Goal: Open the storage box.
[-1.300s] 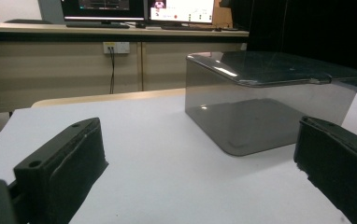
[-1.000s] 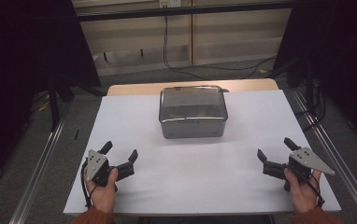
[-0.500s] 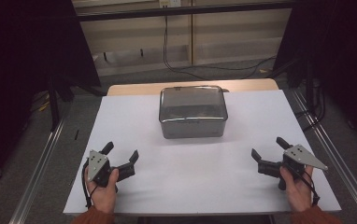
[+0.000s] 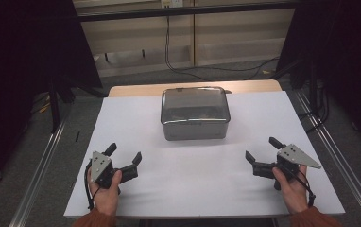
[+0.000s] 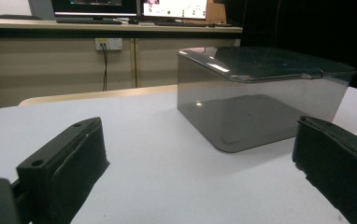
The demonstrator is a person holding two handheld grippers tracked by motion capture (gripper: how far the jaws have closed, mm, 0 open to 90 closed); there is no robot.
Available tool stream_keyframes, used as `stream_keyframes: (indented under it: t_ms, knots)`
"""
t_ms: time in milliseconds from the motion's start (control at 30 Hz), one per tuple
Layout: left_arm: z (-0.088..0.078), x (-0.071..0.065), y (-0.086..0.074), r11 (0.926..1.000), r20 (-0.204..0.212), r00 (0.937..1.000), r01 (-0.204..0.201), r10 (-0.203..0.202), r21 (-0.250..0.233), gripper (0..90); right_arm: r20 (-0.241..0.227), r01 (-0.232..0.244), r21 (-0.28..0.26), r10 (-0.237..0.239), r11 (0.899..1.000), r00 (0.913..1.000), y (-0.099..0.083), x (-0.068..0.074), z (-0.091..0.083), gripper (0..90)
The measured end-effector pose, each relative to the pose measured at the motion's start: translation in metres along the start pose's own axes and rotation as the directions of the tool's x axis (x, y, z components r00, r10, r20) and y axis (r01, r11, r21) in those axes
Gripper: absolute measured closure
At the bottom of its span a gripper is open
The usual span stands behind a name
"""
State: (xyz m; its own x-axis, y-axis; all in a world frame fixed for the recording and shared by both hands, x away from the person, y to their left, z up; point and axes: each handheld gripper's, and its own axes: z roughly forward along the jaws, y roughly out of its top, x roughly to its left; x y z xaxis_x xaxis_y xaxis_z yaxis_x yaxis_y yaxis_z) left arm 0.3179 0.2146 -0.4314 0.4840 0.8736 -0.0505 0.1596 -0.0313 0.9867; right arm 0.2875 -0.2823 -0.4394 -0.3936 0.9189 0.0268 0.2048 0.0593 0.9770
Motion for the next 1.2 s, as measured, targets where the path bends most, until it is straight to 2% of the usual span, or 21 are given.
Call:
stream_keyframes:
  t_ms: [367,500,733,767,800,1133,1200]
  knots:
    - [0.0,0.001,-0.001,1.0,0.0,1.0,0.002,-0.002,0.009,2.7,-0.067,-0.003,-0.004,0.003,1.0,0.9977,0.008,0.02,0.023,0.0]
    - [0.001,0.002,-0.001,0.9998,0.012,0.9999,-0.001,0.001,0.02,2.7,-0.089,0.024,0.007,-0.023,1.0,0.9958,0.011,0.03,0.034,0.0]
    - [0.002,0.001,-0.001,0.9998,0.014,0.9999,-0.002,0.002,0.022,2.7,-0.113,0.034,-0.012,-0.036,0.999,0.993,0.019,0.036,0.043,0.0]
    - [0.003,0.001,-0.001,0.9998,0.012,0.9999,-0.001,0.001,0.021,2.7,-0.139,0.035,-0.023,-0.038,0.999,0.9896,0.023,0.038,0.047,0.0]
    - [0.003,0.001,-0.001,0.9998,0.012,0.9999,-0.001,0.001,0.021,2.7,-0.146,0.035,-0.028,-0.039,0.999,0.9885,0.025,0.039,0.048,0.2]
    - [0.005,0.001,-0.001,0.9997,0.015,0.9999,-0.008,0.008,0.021,2.7,-0.175,0.072,-0.036,-0.077,0.997,0.9815,0.039,0.052,0.07,0.4]
    - [0.005,0.001,-0.001,0.9998,0.012,0.9999,-0.005,0.005,0.021,2.7,-0.189,0.083,-0.035,-0.088,0.996,0.978,0.04,0.055,0.076,1.3]
